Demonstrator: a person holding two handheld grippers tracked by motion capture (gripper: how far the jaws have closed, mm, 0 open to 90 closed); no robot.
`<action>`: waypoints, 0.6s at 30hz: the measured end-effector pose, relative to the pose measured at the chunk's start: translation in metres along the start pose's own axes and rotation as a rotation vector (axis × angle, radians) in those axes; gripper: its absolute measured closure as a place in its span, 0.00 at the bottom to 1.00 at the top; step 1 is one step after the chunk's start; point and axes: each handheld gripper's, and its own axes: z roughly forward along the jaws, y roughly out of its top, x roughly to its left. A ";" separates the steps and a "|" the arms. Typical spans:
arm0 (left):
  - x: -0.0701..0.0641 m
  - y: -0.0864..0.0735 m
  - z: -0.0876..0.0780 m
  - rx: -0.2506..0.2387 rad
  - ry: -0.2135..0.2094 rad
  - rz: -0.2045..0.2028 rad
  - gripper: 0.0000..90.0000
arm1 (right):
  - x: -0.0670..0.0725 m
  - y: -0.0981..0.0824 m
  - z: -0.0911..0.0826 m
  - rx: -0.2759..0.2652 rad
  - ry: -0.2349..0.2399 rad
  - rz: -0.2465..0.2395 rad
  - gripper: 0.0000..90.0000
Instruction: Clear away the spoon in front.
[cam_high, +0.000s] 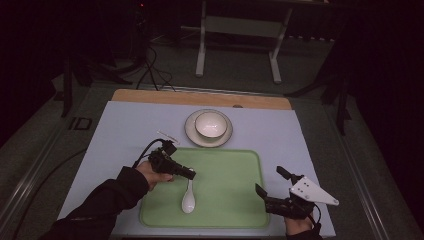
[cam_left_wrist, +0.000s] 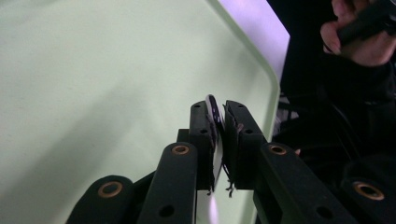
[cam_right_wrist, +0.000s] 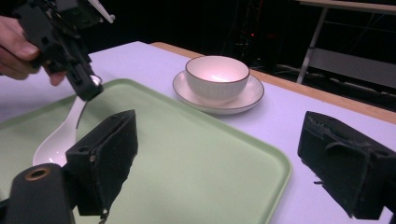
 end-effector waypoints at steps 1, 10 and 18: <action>0.003 -0.001 0.001 -0.016 -0.008 -0.003 0.89 | 0.000 0.000 0.000 0.000 0.001 0.001 0.13; 0.021 -0.009 0.010 -0.086 0.029 -0.078 0.85 | -0.001 -0.001 0.000 0.001 0.003 0.003 0.13; 0.036 -0.017 0.023 -0.116 0.074 -0.140 0.82 | 0.001 -0.001 0.002 0.008 0.017 0.000 0.13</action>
